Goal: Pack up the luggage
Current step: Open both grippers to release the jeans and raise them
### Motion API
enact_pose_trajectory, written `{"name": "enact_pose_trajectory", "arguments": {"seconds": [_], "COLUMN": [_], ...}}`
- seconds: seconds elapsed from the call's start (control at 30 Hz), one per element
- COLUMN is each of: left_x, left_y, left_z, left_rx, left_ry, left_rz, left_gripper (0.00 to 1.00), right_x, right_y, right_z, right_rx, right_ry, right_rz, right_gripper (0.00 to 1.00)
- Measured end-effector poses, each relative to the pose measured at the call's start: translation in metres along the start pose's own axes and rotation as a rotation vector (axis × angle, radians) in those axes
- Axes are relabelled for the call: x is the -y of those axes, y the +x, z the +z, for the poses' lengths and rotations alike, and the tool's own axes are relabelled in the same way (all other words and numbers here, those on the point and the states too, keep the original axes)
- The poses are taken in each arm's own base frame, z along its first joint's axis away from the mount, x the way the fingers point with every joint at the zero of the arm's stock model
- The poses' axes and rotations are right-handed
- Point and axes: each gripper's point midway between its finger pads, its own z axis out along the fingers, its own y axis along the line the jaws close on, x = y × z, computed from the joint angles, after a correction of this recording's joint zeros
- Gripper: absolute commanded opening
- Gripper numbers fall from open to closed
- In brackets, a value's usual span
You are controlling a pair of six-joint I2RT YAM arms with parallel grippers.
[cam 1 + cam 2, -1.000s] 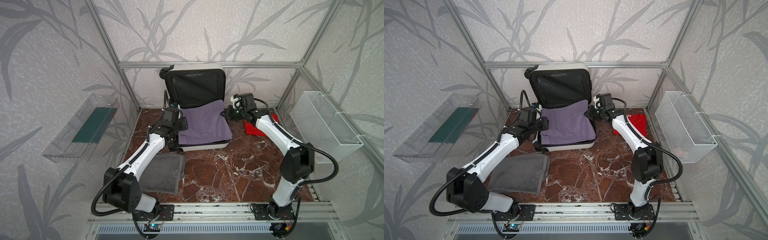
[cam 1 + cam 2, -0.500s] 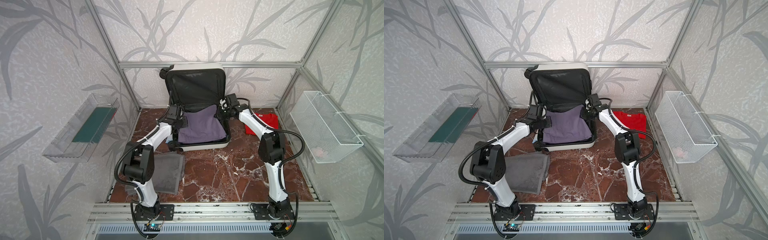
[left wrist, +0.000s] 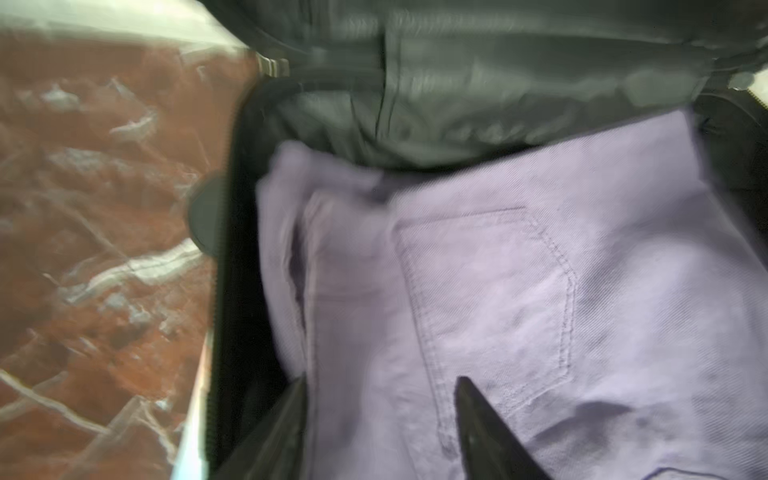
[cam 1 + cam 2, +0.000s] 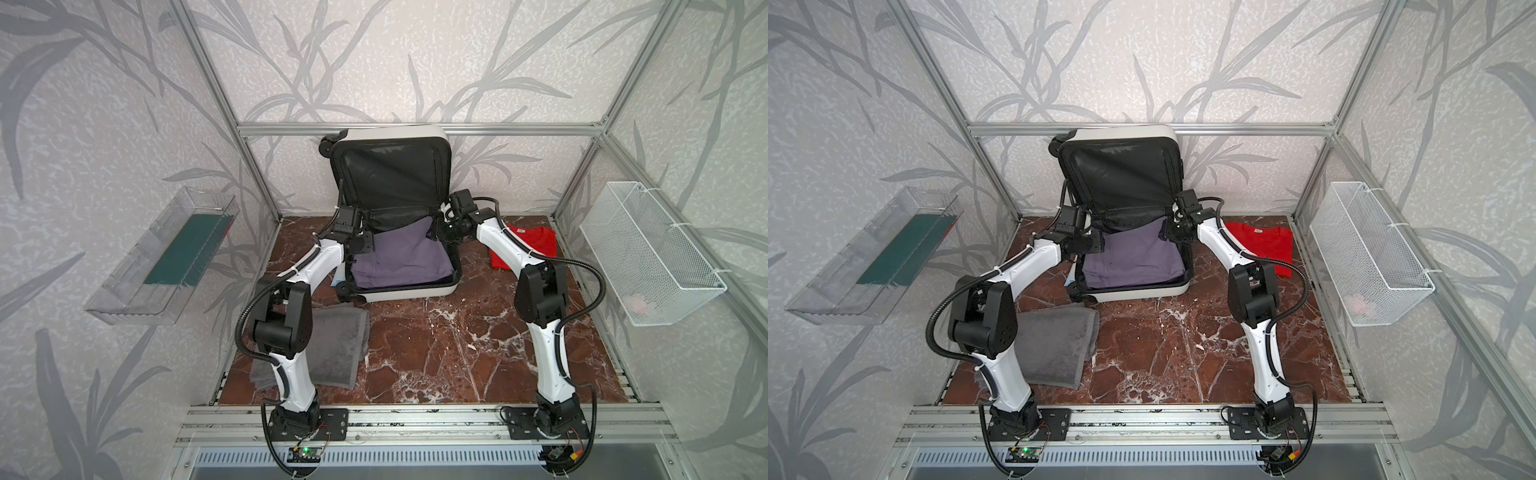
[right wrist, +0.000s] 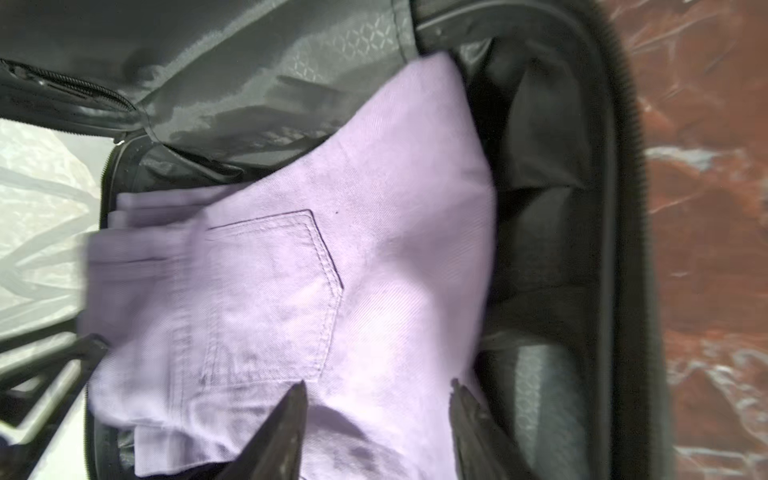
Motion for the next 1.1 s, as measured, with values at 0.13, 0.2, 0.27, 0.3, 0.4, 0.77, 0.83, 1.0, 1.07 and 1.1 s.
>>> {"name": "enact_pose_trajectory", "arguments": {"seconds": [0.13,0.2,0.27,0.3,0.4,0.77,0.83,1.0,1.07,1.1], "left_x": [0.004,0.008,0.012,0.015,0.024,0.047,0.048,0.044,0.042,0.041], "left_y": [-0.031,-0.041,-0.045,-0.046,-0.044,0.041,0.048,0.068,0.076,0.079], "left_z": [-0.017,-0.028,-0.036,-0.04,-0.043,-0.009,-0.002,0.02,0.028,0.031], "left_rx": [0.066,0.093,0.103,0.104,0.099,-0.094,-0.114,-0.175,-0.198,-0.206], "left_ry": [0.004,0.018,0.04,0.056,0.098,0.142,0.142,0.121,0.112,0.108], "left_rz": [0.0,-0.003,-0.007,-0.013,-0.03,-0.036,-0.035,-0.039,-0.04,-0.04], "left_gripper": [0.76,0.76,0.76,0.76,0.76,0.76,0.76,0.76,0.76,0.76], "right_x": [0.002,-0.001,-0.009,-0.014,-0.025,0.002,0.011,0.021,0.025,0.025], "right_y": [-0.003,-0.006,-0.01,-0.011,-0.007,0.085,0.089,0.084,0.084,0.084], "right_z": [-0.013,-0.022,-0.033,-0.038,-0.051,0.001,0.003,0.003,0.002,0.002], "right_rx": [0.011,0.022,0.041,0.052,0.069,-0.108,-0.114,-0.081,-0.074,-0.072], "right_ry": [0.025,0.027,0.018,0.011,-0.006,0.06,0.086,0.143,0.163,0.169], "right_rz": [-0.018,-0.027,-0.038,-0.043,-0.055,0.025,0.045,0.076,0.089,0.097], "right_gripper": [0.6,0.6,0.6,0.6,0.6,0.59,0.59,0.6,0.6,0.6]}}
